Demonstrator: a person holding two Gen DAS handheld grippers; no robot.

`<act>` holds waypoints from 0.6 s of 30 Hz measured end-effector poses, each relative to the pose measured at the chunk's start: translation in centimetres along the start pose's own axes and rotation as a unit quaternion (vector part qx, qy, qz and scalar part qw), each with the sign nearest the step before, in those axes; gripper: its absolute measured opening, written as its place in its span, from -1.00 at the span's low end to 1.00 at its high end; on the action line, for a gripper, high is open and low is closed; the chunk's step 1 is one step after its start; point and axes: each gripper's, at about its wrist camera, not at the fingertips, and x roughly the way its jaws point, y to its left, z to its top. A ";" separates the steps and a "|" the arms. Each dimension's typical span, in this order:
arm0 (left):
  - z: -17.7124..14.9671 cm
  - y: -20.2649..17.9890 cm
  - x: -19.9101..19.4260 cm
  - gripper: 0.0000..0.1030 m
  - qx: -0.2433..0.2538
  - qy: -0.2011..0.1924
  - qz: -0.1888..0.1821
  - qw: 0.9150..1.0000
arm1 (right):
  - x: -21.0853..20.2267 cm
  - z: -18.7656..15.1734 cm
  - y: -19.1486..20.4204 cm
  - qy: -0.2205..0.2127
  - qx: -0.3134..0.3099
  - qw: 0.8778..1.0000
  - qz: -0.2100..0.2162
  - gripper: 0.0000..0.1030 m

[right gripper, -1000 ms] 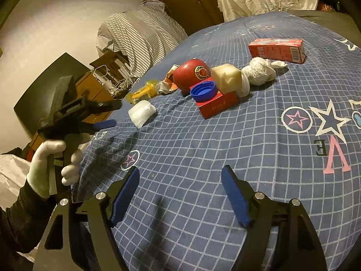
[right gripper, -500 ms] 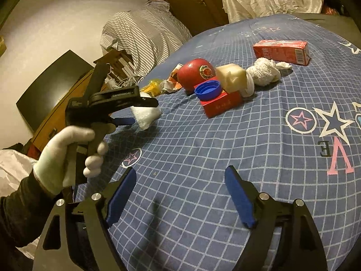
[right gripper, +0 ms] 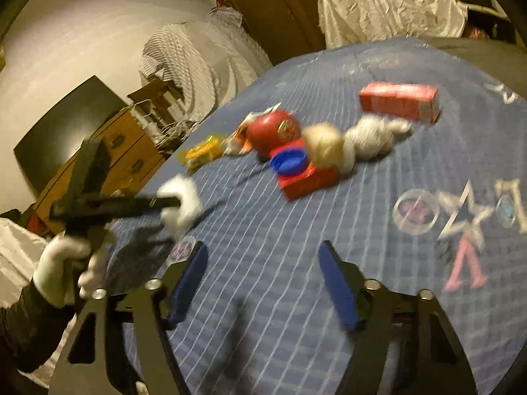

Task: Collect trash
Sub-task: 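Grasp the white foam sheet with the left tool while the right tool grasps the blue bottle cap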

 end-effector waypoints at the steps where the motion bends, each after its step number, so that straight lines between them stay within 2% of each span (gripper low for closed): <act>1: 0.0 0.1 0.1 -0.11 -0.002 0.000 -0.001 1.000 | 0.1 0.8 -0.1 -0.002 -0.005 1.000 -0.009 0.18; 2: -0.1 0.3 0.3 -0.11 -0.004 0.000 -0.003 1.000 | 0.3 1.6 -0.1 -0.004 -0.011 1.000 -0.017 0.13; 6: -0.3 0.3 1.1 -0.11 -0.007 -0.005 -0.007 1.000 | 2.2 5.4 0.0 -0.012 -0.049 0.997 -0.061 0.12; 12: -0.9 0.8 0.5 -0.11 -0.009 -0.010 -0.012 1.000 | 6.0 8.1 -0.3 0.006 -0.085 0.989 -0.117 0.08; 15: -1.0 0.8 0.4 -0.11 -0.010 -0.011 -0.012 1.000 | 7.5 8.1 -1.0 0.022 -0.085 0.988 -0.130 -0.08; 17: -1.1 0.8 0.3 -0.11 -0.011 -0.013 -0.012 1.000 | 8.0 8.0 -1.2 0.028 -0.085 0.987 -0.132 -0.35; 18: -1.1 0.8 0.3 -0.11 -0.010 -0.013 -0.012 1.000 | 7.9 7.9 -1.2 0.029 -0.086 0.987 -0.132 -0.36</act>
